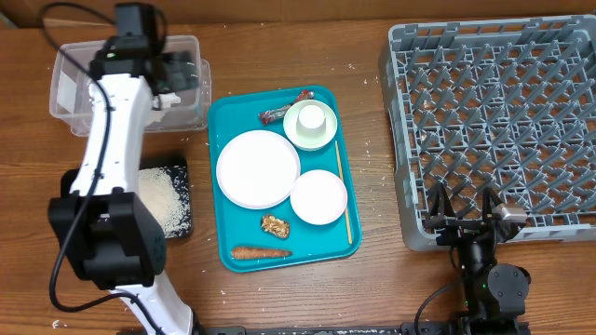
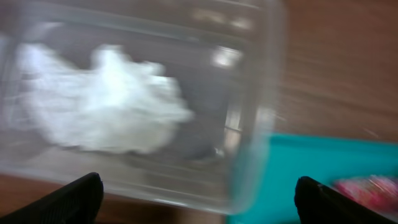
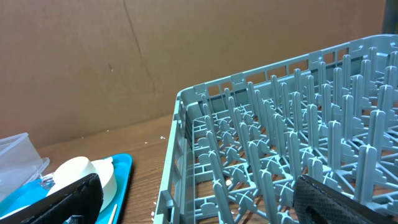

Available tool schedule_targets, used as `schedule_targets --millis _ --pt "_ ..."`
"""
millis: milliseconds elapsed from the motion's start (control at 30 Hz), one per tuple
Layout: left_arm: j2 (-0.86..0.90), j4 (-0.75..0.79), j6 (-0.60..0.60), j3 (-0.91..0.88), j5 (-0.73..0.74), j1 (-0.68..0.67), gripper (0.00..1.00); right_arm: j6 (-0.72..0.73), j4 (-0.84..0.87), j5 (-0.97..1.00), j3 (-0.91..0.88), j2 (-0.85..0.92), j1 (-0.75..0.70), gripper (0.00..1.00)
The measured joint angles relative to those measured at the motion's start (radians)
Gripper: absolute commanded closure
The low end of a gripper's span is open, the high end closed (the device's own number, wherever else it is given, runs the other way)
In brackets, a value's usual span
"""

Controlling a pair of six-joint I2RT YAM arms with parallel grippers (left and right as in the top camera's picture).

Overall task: Sort waste into correct bins and load items into the dishwasher
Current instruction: 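Move the left gripper back to the tray and grasp the red wrapper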

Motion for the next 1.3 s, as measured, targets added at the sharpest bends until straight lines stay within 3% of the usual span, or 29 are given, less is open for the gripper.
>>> schedule_targets --millis 200,400,567,667,900,1067,1133,1300 --pt "0.001 -0.068 0.289 0.0 0.292 -0.147 0.0 0.0 0.0 0.0 0.0 0.0 0.0 0.0" --pt "0.021 -0.097 0.452 0.0 0.308 -0.257 0.0 0.0 0.0 0.0 0.0 0.0 0.0 0.0" --pt "0.123 -0.11 0.547 0.0 0.304 -0.286 0.07 0.0 0.001 0.0 0.0 0.0 0.0 0.0" --pt "0.168 -0.087 0.566 0.0 0.289 -0.288 0.12 0.0 0.0 0.0 0.0 0.0 0.0 0.0" --pt "0.222 -0.02 0.576 0.0 0.208 -0.288 0.15 0.0 0.0 0.0 0.0 0.0 0.0 0.0" --pt "0.234 0.041 0.578 0.0 0.183 -0.288 0.29 0.0 0.0 0.0 0.0 0.0 0.0 0.0" --pt "0.234 0.054 0.581 0.0 0.179 -0.288 0.52 0.0 0.0 0.0 0.0 0.0 0.0 0.0" --pt "0.234 0.059 0.582 0.0 0.177 -0.288 0.52 0.0 0.0 0.0 0.0 0.0 0.0 0.0"
